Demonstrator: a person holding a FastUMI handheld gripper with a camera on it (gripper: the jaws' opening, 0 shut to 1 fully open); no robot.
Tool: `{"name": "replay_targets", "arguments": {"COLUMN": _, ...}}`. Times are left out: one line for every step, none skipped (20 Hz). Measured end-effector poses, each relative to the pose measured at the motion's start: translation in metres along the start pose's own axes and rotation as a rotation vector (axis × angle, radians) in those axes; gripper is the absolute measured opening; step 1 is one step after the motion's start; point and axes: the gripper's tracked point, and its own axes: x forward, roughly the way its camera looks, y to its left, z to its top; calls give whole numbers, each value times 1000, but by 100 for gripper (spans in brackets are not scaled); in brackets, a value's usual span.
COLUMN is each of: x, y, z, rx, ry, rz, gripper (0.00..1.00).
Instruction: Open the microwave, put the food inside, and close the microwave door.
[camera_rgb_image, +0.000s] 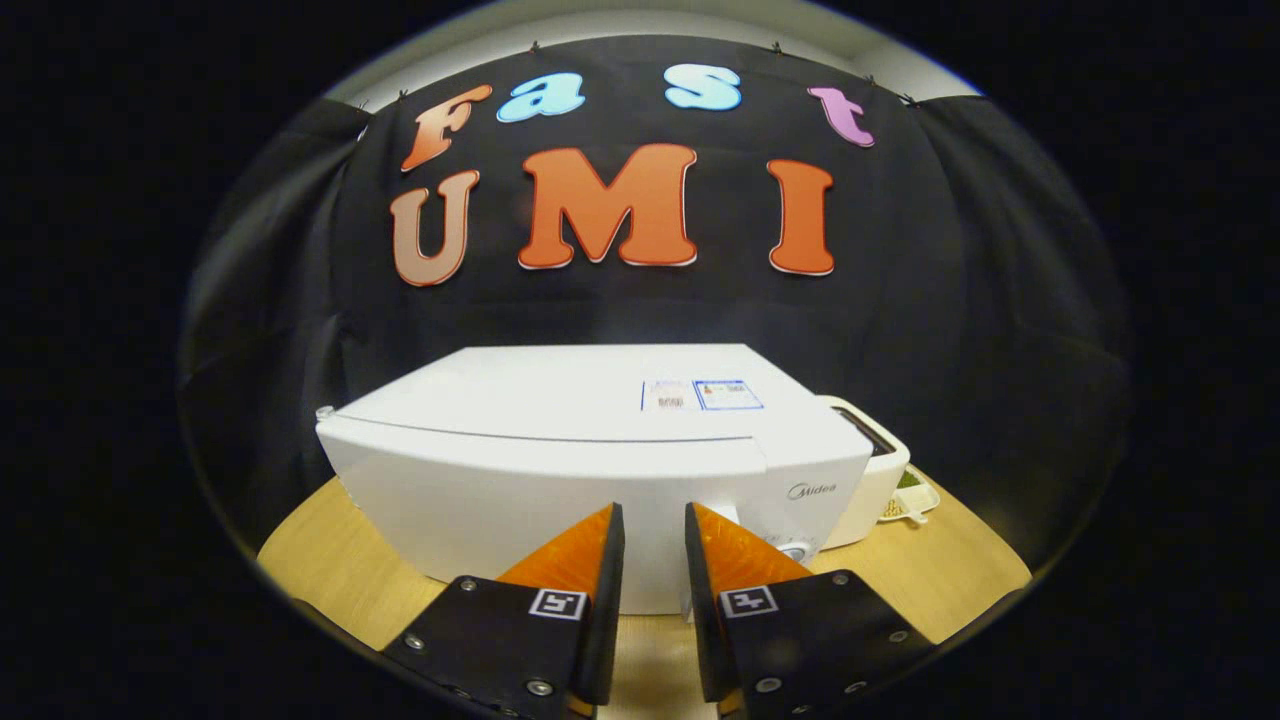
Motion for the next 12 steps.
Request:
{"name": "replay_targets", "arguments": {"x": -10, "y": -4, "z": 22, "rx": 3, "ry": -39, "rz": 1, "gripper": 41}}
{"name": "replay_targets", "arguments": {"x": -21, "y": -8, "z": 43, "rx": 5, "ry": -76, "rz": 2, "gripper": 44}}
{"name": "replay_targets", "arguments": {"x": -31, "y": -12, "z": 65, "rx": 11, "ry": -108, "rz": 9, "gripper": 52}}
{"name": "replay_targets", "arguments": {"x": -42, "y": -17, "z": 84, "rx": 17, "ry": -132, "rz": 7, "gripper": 55}}
{"name": "replay_targets", "arguments": {"x": -51, "y": -23, "z": 103, "rx": 24, "ry": -155, "rz": 6, "gripper": 64}}
{"name": "replay_targets", "arguments": {"x": -61, "y": -29, "z": 124, "rx": 31, "ry": -181, "rz": 2, "gripper": 69}}
{"name": "replay_targets", "arguments": {"x": -73, "y": -33, "z": 146, "rx": 33, "ry": -211, "rz": 4, "gripper": 76}}
{"name": "replay_targets", "arguments": {"x": -83, "y": -38, "z": 166, "rx": 29, "ry": -241, "rz": 3, "gripper": 80}}
{"name": "replay_targets", "arguments": {"x": -101, "y": -45, "z": 188, "rx": 16, "ry": -276, "rz": 5, "gripper": 84}}
{"name": "replay_targets", "arguments": {"x": -109, "y": -49, "z": 204, "rx": 6, "ry": -296, "rz": 7, "gripper": 86}}
{"name": "replay_targets", "arguments": {"x": -117, "y": -53, "z": 216, "rx": -3, "ry": -307, "rz": 9, "gripper": 89}}
{"name": "replay_targets", "arguments": {"x": -124, "y": -57, "z": 229, "rx": -12, "ry": -313, "rz": 7, "gripper": 90}}
